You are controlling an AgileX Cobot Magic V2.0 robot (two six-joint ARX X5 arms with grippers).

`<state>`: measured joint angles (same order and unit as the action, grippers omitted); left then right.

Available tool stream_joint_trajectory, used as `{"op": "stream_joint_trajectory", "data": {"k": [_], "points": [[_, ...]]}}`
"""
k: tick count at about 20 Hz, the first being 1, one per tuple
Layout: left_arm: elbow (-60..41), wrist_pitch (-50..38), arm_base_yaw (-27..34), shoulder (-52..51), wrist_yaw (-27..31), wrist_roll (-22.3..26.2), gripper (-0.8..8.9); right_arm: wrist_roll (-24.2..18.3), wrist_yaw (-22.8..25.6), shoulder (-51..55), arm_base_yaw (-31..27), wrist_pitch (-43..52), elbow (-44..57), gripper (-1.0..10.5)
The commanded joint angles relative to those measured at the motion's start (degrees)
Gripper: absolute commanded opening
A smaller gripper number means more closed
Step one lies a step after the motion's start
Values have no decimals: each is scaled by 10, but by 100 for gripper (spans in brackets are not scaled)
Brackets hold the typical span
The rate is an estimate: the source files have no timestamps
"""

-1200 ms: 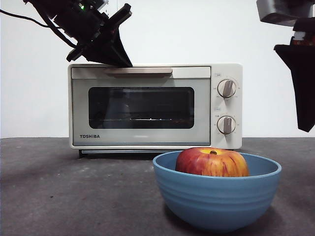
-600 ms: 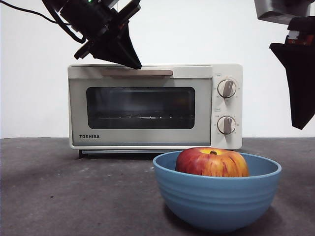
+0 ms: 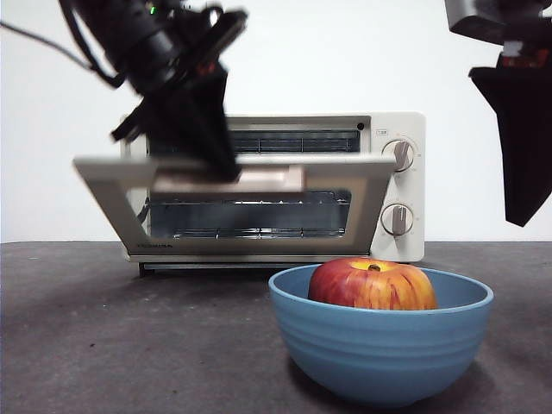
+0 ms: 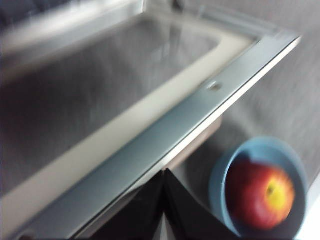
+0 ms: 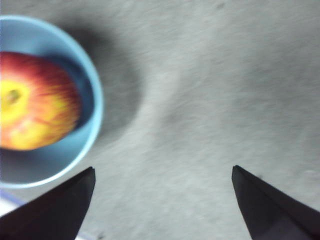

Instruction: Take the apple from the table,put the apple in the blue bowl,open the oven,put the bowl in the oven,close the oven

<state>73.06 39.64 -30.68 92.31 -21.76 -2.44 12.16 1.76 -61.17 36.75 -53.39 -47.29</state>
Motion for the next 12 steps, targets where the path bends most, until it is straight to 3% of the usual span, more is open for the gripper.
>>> {"op": "stream_joint_trajectory", "data": {"k": [1, 12], "points": [[6, 3, -3, 18, 27, 14, 7, 16, -18, -4, 5, -6, -3, 435], [6, 50, -8, -30, 1, 30, 7, 28, -39, -5, 5, 6, -3, 435]]}}
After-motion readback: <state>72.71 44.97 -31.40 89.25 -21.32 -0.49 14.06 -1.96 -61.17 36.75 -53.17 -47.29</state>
